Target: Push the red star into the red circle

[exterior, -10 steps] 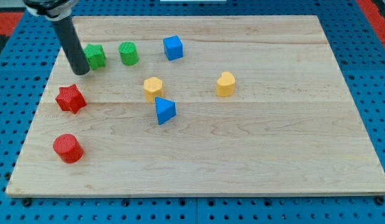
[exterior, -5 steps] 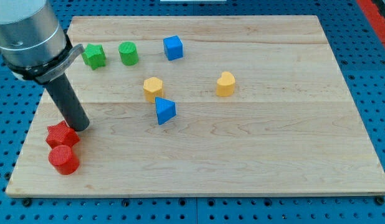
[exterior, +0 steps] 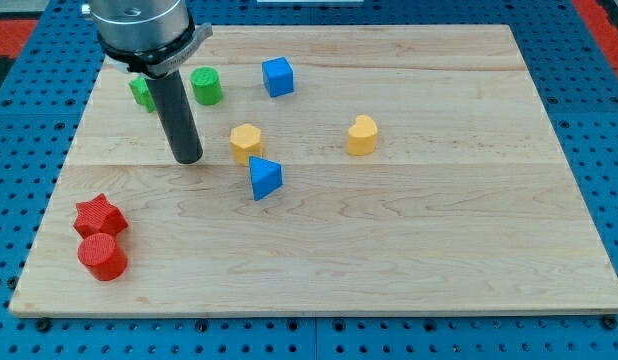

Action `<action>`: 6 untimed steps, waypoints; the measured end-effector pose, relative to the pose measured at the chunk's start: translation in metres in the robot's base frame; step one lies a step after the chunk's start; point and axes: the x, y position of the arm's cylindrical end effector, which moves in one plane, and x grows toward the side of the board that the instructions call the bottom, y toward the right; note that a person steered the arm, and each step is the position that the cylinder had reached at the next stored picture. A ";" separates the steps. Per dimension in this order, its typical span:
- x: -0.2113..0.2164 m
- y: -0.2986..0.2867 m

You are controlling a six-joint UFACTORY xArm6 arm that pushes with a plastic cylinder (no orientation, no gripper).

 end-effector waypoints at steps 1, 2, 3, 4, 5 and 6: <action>-0.006 0.000; -0.010 0.000; -0.014 0.000; -0.013 0.004; -0.013 0.004; -0.013 0.002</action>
